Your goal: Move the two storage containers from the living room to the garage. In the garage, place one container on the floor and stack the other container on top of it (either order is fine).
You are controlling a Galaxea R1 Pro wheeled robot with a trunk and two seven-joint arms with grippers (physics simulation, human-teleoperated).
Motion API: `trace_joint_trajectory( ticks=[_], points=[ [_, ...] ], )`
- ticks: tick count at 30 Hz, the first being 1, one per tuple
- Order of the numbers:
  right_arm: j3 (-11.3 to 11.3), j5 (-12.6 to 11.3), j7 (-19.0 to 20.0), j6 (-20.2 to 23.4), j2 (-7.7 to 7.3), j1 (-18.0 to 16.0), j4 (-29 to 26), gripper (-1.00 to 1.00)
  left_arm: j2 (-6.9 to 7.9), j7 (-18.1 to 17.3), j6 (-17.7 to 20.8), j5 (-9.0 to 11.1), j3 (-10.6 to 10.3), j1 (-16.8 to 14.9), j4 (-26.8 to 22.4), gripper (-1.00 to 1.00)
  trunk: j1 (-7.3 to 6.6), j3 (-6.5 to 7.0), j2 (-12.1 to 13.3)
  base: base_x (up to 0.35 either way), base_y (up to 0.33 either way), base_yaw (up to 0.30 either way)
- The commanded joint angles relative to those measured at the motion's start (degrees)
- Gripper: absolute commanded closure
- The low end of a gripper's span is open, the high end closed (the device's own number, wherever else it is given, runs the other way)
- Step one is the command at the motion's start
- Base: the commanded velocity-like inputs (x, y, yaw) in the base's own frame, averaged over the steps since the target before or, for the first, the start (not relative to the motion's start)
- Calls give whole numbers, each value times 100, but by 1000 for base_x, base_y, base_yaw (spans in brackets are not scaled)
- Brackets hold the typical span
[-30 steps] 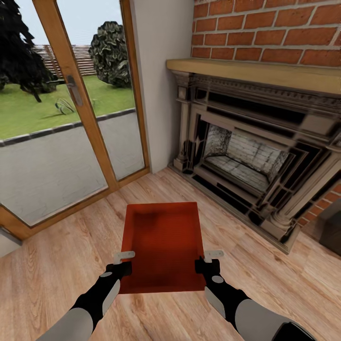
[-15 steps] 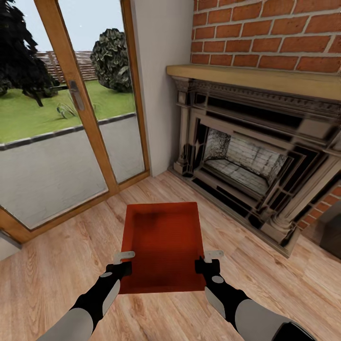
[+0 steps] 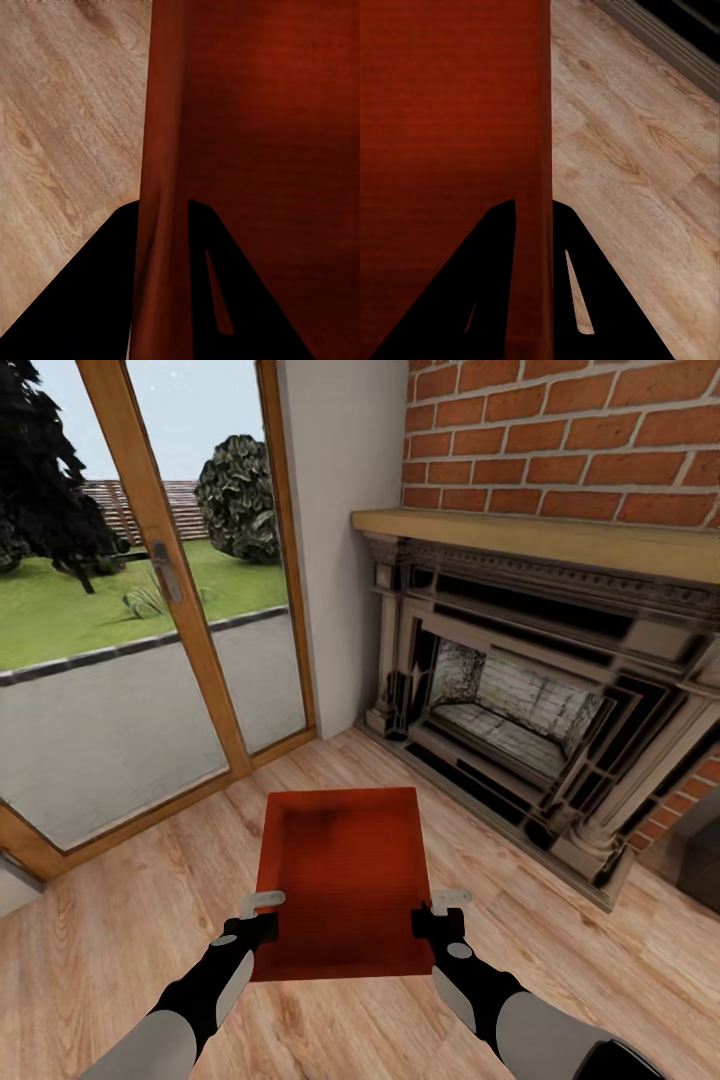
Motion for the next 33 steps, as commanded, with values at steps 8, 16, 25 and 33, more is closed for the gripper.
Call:
trace_joint_trajectory(
  ticks=[8, 16, 25, 33],
  points=[
    [-207, -128, -138, -51, -7, -7, 283, 100, 350, 264, -108, -42, 65, -2, -31, 100, 2, 66, -7, 0, 0, 0],
    [-208, -128, -212, -51, -4, -7, 283, 100, 351, 264, -108, -42, 65, -2, -31, 100, 2, 140, -7, 0, 0, 0],
    [-208, -128, -227, -54, -4, -7, 283, 100, 348, 264, -108, -42, 65, -2, -31, 100, 2, 222, -7, 0, 0, 0],
    [-208, -128, -227, -51, -4, -7, 282, 100, 352, 264, -108, -42, 65, -2, -31, 100, 2, 295, -7, 0, 0, 0]
  ],
)
